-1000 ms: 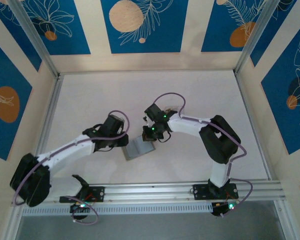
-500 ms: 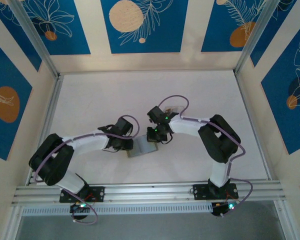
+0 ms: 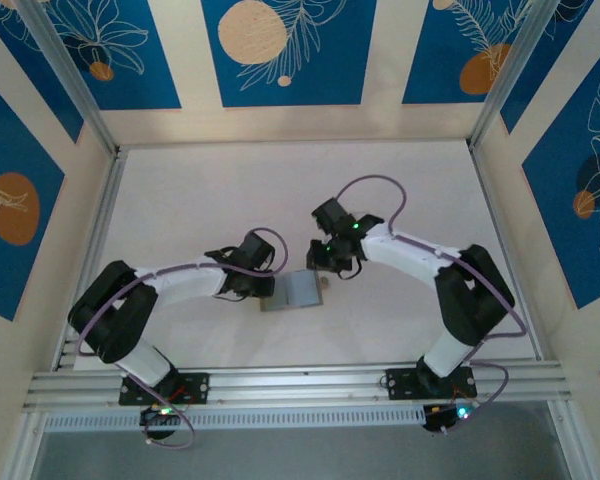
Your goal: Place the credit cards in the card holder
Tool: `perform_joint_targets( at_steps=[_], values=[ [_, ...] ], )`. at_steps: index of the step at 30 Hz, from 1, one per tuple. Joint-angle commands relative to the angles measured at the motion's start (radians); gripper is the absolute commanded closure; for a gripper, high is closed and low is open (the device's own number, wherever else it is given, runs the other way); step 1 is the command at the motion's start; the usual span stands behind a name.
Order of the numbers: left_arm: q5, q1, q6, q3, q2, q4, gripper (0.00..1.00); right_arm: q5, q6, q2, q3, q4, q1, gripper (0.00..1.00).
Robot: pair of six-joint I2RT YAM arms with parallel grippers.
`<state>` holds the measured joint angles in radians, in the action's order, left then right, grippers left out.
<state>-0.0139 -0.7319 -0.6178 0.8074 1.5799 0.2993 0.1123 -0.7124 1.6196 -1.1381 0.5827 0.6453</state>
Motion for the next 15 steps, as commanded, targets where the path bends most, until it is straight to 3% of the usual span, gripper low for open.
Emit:
perform_joint_targets(
  at_steps=[1,10,15],
  values=[
    [0.008,-0.019,0.017,0.001,0.024,0.040,0.82,0.114,0.055,-0.048,-0.092,0.144,-0.069,0.71],
    [-0.030,-0.029,-0.003,-0.052,0.014,-0.022,0.83,0.155,0.135,0.096,-0.284,0.231,-0.263,0.77],
    [-0.030,-0.041,0.000,-0.082,0.024,-0.073,0.83,0.128,0.174,0.200,-0.371,0.248,-0.307,0.75]
  ],
)
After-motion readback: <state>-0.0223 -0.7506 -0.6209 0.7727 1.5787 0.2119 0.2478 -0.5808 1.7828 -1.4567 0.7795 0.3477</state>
